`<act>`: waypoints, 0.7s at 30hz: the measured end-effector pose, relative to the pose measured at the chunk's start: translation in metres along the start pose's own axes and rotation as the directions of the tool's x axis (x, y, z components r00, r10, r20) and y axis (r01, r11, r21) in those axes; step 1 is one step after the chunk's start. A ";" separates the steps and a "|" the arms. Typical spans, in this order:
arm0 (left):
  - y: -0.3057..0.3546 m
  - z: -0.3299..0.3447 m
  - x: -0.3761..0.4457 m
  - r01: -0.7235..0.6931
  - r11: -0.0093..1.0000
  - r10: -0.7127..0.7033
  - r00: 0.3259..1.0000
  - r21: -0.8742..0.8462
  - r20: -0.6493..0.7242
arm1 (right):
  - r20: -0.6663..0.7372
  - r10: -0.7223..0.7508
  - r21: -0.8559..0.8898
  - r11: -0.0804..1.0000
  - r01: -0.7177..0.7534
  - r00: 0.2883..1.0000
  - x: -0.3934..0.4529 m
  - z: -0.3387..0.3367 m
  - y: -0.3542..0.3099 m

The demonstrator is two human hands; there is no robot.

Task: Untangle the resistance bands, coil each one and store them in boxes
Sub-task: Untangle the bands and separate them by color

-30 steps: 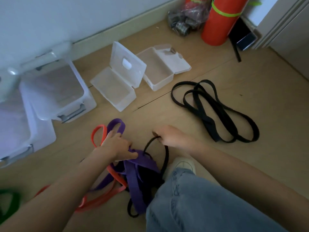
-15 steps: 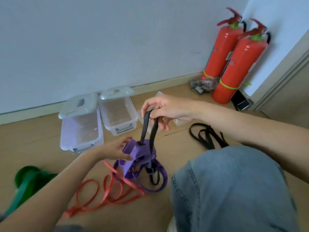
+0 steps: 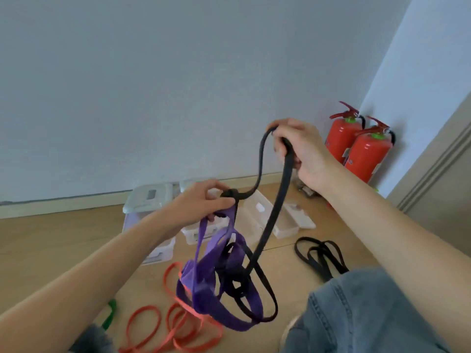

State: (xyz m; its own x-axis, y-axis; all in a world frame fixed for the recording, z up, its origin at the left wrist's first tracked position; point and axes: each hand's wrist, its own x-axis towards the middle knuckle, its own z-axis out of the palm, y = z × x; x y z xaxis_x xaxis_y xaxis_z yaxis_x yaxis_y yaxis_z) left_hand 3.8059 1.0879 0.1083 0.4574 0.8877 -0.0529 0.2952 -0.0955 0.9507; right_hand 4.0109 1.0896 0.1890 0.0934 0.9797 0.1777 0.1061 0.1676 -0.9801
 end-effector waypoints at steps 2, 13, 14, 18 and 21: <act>0.011 -0.016 -0.005 -0.010 0.998 0.004 0.996 -0.058 -0.089 | 0.020 0.131 -0.390 0.914 -0.113 0.991 -0.002 -0.010 0.017; 0.005 -0.028 -0.010 0.038 0.975 0.004 0.982 -0.218 0.189 | 0.601 0.413 -0.602 0.797 0.047 0.684 -0.028 0.050 0.085; 0.005 -0.029 -0.008 0.041 0.978 -0.008 0.987 -0.205 0.158 | 0.625 0.368 -0.558 0.828 0.064 0.689 -0.027 0.055 0.083; -0.007 -0.042 0.000 0.045 0.987 -0.022 0.990 0.157 -0.142 | 0.585 0.240 -0.322 0.945 -0.049 0.775 -0.020 0.053 0.068; -0.020 -0.044 -0.002 0.025 0.934 -0.026 1.000 0.356 -0.002 | 0.467 0.204 -0.190 0.973 -0.128 0.861 -0.020 0.053 0.065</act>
State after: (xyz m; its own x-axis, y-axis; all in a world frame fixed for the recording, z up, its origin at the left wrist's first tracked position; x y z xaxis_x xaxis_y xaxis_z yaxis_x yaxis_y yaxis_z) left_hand 3.7621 1.1076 0.1031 0.4483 0.8906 -0.0768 0.5857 -0.2277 0.7778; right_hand 3.9637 1.0867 0.1174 -0.3599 0.9288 -0.0885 0.2798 0.0170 -0.9599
